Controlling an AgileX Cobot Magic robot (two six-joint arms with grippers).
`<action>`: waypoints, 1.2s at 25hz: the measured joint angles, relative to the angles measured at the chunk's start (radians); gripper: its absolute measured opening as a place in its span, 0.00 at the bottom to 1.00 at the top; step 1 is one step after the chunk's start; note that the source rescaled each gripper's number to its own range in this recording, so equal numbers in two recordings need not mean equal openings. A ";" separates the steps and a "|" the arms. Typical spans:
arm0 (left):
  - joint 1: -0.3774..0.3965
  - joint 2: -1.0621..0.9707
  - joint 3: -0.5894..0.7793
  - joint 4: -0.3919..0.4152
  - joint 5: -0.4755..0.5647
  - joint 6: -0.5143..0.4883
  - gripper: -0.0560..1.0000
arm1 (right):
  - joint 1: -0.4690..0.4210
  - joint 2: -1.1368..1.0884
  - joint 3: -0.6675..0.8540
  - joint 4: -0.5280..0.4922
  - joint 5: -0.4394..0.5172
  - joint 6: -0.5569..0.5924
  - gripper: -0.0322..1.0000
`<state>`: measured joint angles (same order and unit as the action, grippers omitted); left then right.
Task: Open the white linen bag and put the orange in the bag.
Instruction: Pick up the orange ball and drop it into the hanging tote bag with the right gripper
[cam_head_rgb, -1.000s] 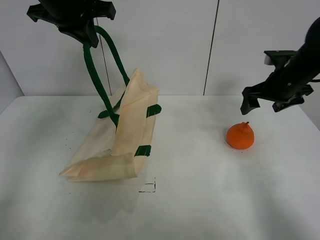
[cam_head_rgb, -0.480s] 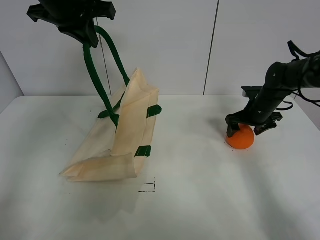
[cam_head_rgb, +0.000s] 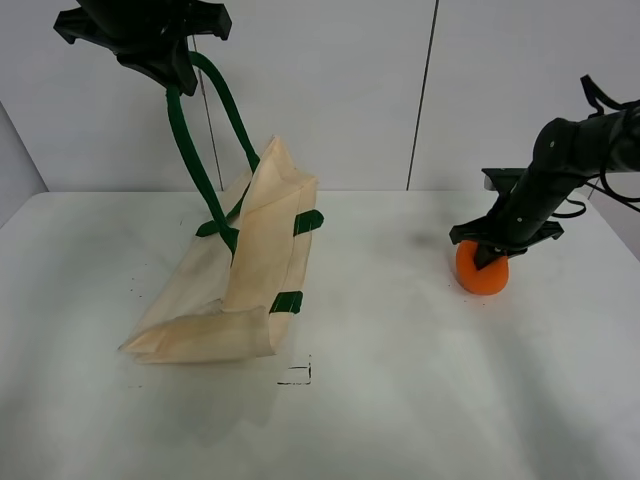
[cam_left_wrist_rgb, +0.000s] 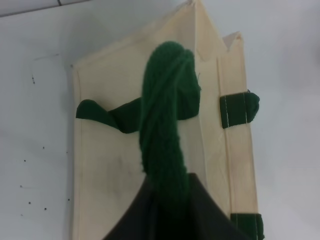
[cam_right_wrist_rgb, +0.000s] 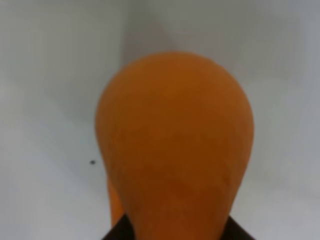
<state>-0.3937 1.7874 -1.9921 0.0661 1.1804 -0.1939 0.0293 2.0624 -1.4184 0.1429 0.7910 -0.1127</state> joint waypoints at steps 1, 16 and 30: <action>0.000 -0.003 0.000 -0.005 0.000 0.000 0.05 | 0.000 -0.017 -0.017 0.012 0.025 -0.008 0.03; 0.000 -0.017 -0.001 -0.009 -0.008 0.003 0.05 | 0.305 -0.111 -0.366 0.352 0.207 -0.145 0.03; 0.000 -0.017 -0.001 -0.009 -0.008 0.003 0.05 | 0.491 0.125 -0.362 0.493 0.004 -0.191 0.03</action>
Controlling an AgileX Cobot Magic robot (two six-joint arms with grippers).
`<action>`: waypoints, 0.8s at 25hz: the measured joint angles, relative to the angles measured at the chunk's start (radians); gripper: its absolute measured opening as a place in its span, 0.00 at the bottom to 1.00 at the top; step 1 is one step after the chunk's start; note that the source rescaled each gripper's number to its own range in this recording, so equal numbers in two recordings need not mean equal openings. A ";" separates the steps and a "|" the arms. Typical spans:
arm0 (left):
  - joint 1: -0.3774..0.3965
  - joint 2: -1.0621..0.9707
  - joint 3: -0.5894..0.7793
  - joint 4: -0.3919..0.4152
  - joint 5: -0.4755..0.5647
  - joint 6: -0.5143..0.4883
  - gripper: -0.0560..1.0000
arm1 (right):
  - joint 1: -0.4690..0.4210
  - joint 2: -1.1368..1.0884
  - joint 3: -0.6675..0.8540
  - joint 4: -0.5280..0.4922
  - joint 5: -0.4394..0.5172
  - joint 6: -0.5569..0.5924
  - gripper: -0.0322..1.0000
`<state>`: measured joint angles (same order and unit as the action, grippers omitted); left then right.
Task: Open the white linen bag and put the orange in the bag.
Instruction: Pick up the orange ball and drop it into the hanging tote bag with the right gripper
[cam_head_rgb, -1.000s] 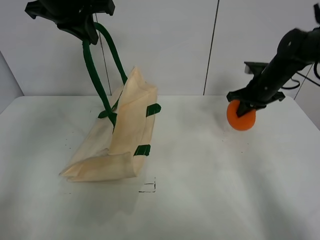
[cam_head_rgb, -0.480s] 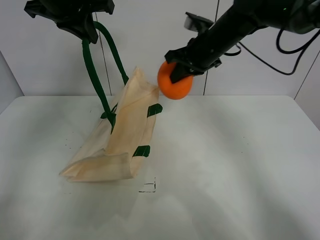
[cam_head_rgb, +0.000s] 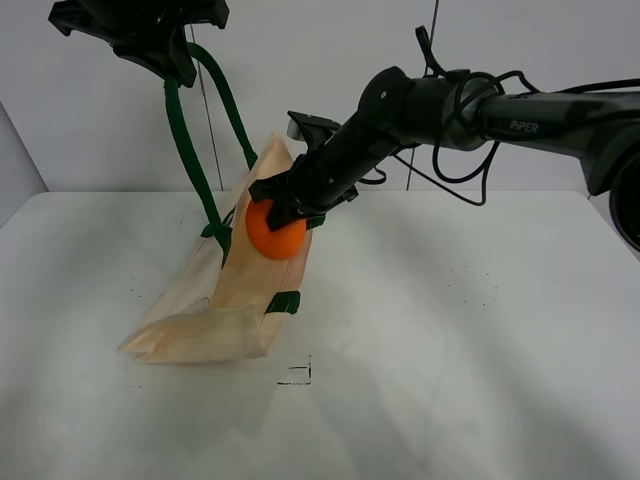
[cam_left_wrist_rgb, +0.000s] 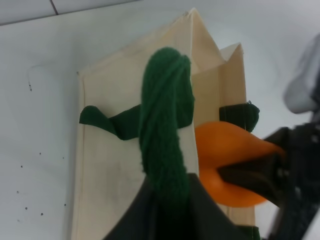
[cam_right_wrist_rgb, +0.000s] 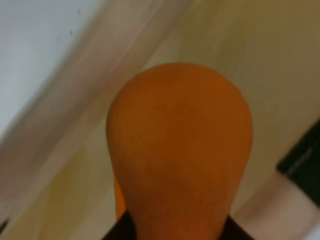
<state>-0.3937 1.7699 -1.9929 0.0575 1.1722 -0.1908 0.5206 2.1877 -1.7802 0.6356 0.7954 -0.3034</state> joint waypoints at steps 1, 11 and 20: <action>0.000 0.000 0.000 0.000 0.000 0.000 0.05 | 0.000 0.009 0.000 0.026 -0.017 -0.018 0.03; 0.000 0.000 0.000 -0.003 -0.001 0.000 0.05 | 0.009 0.077 0.000 0.126 -0.063 -0.088 0.04; 0.000 0.000 0.000 -0.011 -0.001 0.000 0.05 | 0.009 0.079 0.000 0.116 -0.059 -0.093 0.98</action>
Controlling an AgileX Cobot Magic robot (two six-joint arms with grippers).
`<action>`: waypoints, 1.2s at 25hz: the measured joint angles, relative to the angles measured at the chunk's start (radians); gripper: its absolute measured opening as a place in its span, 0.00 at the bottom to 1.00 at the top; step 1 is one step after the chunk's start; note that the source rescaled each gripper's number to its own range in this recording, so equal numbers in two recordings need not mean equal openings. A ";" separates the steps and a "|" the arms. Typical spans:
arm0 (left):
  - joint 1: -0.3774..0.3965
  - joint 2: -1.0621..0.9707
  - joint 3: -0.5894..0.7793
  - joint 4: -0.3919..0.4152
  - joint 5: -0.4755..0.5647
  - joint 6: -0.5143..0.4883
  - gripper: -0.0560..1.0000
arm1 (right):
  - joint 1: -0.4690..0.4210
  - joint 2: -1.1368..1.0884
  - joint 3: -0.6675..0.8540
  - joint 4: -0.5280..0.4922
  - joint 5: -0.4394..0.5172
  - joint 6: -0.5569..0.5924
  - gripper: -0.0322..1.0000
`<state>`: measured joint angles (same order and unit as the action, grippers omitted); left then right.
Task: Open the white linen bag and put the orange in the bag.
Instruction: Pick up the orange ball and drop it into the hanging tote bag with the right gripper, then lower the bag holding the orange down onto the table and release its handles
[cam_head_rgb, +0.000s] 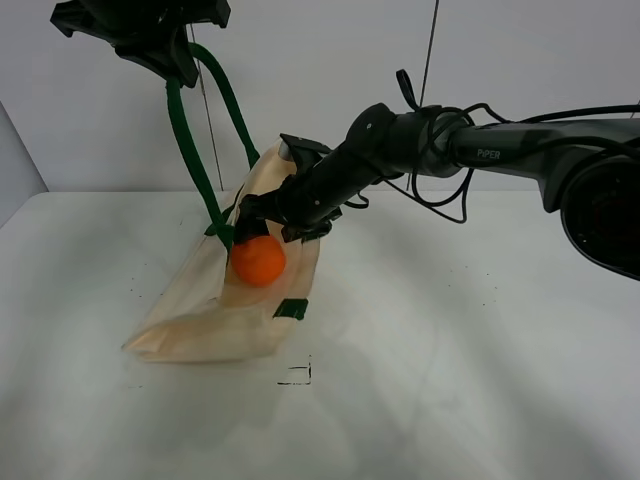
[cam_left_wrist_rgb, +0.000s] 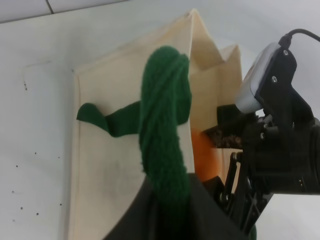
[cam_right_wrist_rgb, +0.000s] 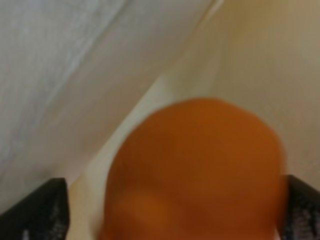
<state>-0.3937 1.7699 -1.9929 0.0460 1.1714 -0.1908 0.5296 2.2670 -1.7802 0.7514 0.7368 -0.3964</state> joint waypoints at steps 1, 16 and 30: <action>0.000 0.000 0.000 -0.001 0.001 0.000 0.05 | 0.000 -0.004 -0.004 -0.024 0.014 0.006 0.99; 0.000 0.000 0.000 -0.003 0.001 0.000 0.05 | -0.049 -0.012 -0.222 -0.701 0.446 0.396 1.00; 0.000 0.000 0.000 -0.003 0.001 0.000 0.05 | -0.465 -0.012 -0.223 -0.705 0.476 0.379 1.00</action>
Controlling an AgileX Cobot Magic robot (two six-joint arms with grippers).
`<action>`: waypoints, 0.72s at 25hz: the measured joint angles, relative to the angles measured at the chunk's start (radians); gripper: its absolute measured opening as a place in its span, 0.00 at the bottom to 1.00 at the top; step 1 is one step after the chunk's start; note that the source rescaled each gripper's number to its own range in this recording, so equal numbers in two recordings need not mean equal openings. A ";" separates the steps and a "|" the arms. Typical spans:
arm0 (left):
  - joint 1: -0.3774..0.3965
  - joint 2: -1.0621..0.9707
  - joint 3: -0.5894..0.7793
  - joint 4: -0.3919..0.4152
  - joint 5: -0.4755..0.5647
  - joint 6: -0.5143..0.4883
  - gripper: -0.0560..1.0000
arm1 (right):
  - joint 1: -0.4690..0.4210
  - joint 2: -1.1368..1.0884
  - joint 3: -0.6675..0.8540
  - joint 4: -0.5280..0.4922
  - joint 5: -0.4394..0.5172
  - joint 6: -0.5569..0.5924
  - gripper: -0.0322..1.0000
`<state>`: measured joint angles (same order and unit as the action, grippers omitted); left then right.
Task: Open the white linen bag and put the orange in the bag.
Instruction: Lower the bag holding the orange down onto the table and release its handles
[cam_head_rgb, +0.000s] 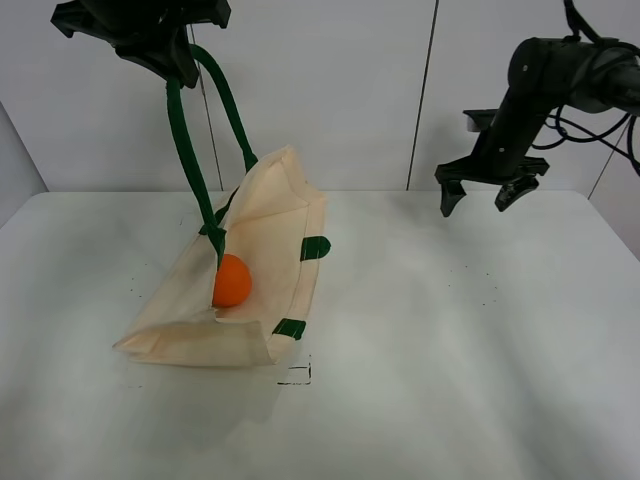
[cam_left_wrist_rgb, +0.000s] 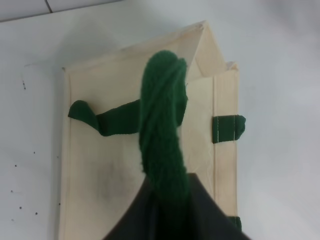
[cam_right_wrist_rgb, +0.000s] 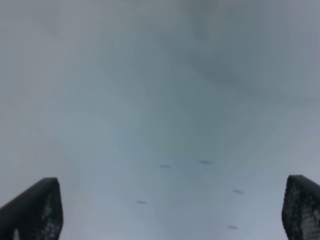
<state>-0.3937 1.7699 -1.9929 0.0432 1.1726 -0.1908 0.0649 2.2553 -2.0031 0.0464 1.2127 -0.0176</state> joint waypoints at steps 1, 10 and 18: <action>0.000 0.000 0.000 0.000 0.000 0.000 0.05 | -0.022 0.000 0.000 0.000 0.002 0.000 1.00; 0.000 0.000 0.000 0.000 0.000 0.000 0.05 | -0.058 -0.011 0.000 0.023 0.006 -0.019 1.00; 0.000 0.000 0.000 0.000 0.000 0.000 0.05 | -0.036 -0.147 0.022 0.043 0.006 -0.033 1.00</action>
<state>-0.3937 1.7699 -1.9929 0.0432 1.1726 -0.1905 0.0293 2.1083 -1.9814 0.0893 1.2191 -0.0507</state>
